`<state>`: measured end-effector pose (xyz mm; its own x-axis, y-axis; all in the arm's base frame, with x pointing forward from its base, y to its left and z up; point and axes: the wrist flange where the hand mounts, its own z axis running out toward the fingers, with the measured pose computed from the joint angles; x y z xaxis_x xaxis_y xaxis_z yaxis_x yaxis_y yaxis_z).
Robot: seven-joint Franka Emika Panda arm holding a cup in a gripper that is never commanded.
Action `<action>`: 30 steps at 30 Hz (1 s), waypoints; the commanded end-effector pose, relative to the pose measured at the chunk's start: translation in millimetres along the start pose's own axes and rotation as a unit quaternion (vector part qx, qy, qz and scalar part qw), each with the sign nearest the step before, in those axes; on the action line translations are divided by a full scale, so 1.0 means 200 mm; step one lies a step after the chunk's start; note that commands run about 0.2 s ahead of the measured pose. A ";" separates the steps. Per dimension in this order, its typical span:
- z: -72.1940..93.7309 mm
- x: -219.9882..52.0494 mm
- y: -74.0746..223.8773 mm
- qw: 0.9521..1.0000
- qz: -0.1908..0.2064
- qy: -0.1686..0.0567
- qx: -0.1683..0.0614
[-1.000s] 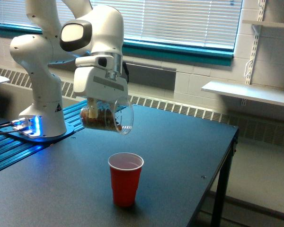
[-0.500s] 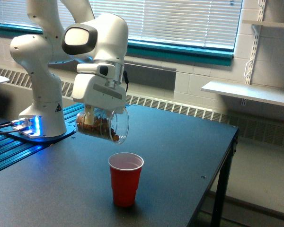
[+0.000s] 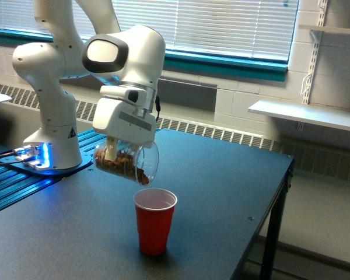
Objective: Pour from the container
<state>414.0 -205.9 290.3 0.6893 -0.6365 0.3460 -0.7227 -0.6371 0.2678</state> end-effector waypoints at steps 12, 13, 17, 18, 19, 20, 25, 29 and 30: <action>0.00 0.00 -0.09 0.999 -0.024 0.002 -0.024; 0.00 0.00 -0.10 0.999 -0.026 0.002 -0.025; -0.01 0.01 -0.11 0.999 -0.035 -0.001 -0.034; -0.01 0.01 -0.11 0.999 -0.036 -0.001 -0.035; -0.01 0.01 -0.12 0.999 -0.036 -0.001 -0.035; 0.00 0.01 -0.12 0.999 -0.036 0.000 -0.036; 0.00 0.02 -0.13 0.998 -0.040 0.000 -0.042; 0.00 0.02 -0.14 0.998 -0.046 -0.003 -0.047; 0.00 0.02 -0.14 0.998 -0.048 -0.004 -0.048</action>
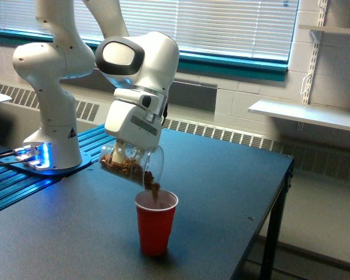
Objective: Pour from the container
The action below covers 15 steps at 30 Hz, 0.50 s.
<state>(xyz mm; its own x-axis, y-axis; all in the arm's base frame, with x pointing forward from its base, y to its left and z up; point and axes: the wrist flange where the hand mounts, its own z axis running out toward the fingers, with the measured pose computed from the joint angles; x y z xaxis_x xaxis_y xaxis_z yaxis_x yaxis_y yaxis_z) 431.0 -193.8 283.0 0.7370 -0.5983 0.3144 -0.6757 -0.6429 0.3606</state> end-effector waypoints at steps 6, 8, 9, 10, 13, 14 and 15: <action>0.00 0.02 -0.04 1.000 -0.020 -0.002 -0.016; 0.00 0.02 -0.04 1.000 -0.023 -0.005 -0.017; 0.00 0.02 -0.04 1.000 -0.024 -0.005 -0.018; 0.00 0.02 -0.04 0.999 -0.025 -0.005 -0.019; 0.00 0.03 -0.04 0.999 -0.029 -0.009 -0.021; 0.00 0.03 -0.04 0.999 -0.029 -0.010 -0.021; 0.00 0.03 -0.05 0.999 -0.030 -0.011 -0.022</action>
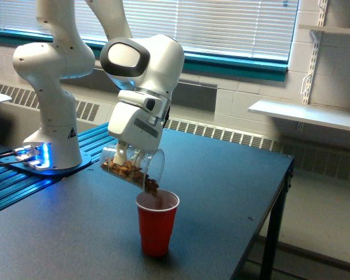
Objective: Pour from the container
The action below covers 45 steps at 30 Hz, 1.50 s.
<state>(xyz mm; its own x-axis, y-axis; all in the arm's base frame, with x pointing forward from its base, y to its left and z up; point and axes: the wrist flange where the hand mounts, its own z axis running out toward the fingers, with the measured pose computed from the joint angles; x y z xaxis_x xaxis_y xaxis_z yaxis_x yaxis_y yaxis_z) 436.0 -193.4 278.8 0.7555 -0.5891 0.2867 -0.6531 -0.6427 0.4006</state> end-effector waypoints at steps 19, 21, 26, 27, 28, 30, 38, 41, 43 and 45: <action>0.00 0.03 -0.05 0.998 -0.050 -0.020 -0.015; 0.00 0.03 -0.05 0.998 -0.052 -0.020 -0.015; 0.00 0.04 -0.05 0.998 -0.057 -0.021 -0.014; 0.00 0.04 -0.05 0.998 -0.057 -0.021 -0.014; -0.01 0.04 -0.05 0.998 -0.057 -0.021 -0.014; -0.01 0.05 -0.05 0.998 -0.058 -0.022 -0.013; -0.01 0.05 -0.06 0.997 -0.066 -0.027 -0.017; -0.01 0.06 -0.06 0.997 -0.069 -0.031 -0.017; -0.01 0.06 -0.06 0.997 -0.072 -0.033 -0.016; -0.01 0.07 -0.06 0.997 -0.072 -0.035 -0.016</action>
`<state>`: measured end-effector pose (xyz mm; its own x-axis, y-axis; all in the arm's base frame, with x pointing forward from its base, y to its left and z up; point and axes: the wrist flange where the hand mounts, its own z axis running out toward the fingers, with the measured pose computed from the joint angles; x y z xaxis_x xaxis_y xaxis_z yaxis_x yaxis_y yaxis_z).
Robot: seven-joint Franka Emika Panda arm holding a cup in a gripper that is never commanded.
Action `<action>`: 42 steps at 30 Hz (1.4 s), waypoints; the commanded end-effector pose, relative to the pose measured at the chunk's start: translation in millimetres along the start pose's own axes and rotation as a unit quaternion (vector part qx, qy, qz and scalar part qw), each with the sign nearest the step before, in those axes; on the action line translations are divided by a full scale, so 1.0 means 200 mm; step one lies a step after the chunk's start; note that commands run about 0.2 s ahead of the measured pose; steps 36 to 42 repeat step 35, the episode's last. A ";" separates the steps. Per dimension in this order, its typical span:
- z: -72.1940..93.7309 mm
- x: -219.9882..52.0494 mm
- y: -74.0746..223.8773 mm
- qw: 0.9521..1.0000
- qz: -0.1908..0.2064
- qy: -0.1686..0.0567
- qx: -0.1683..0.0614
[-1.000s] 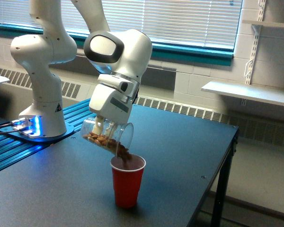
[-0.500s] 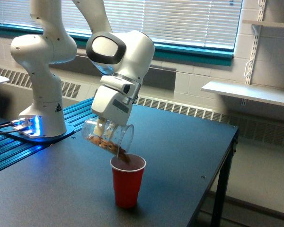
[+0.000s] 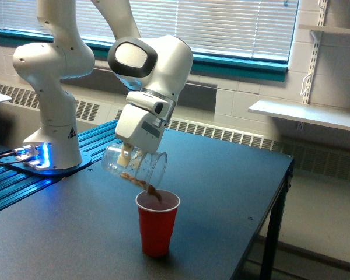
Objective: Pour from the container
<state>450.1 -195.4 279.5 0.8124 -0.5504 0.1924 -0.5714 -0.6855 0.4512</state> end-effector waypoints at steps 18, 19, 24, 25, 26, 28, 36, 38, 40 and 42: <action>-0.01 0.01 -0.02 1.000 -0.024 -0.010 0.011; -0.01 0.01 -0.02 1.000 -0.023 -0.010 0.012; -0.02 0.01 0.00 1.000 -0.018 -0.005 0.020; -0.03 0.01 0.00 1.000 -0.016 -0.004 0.023; -0.03 0.01 0.01 1.000 -0.015 -0.003 0.026; -0.04 0.01 0.01 0.999 -0.011 -0.002 0.030; -0.06 0.03 0.05 0.999 -0.001 -0.002 0.041; -0.06 0.03 0.05 0.999 -0.001 -0.002 0.041; -0.06 0.03 0.05 0.999 -0.001 -0.002 0.041; -0.06 0.03 0.05 0.999 -0.001 -0.002 0.041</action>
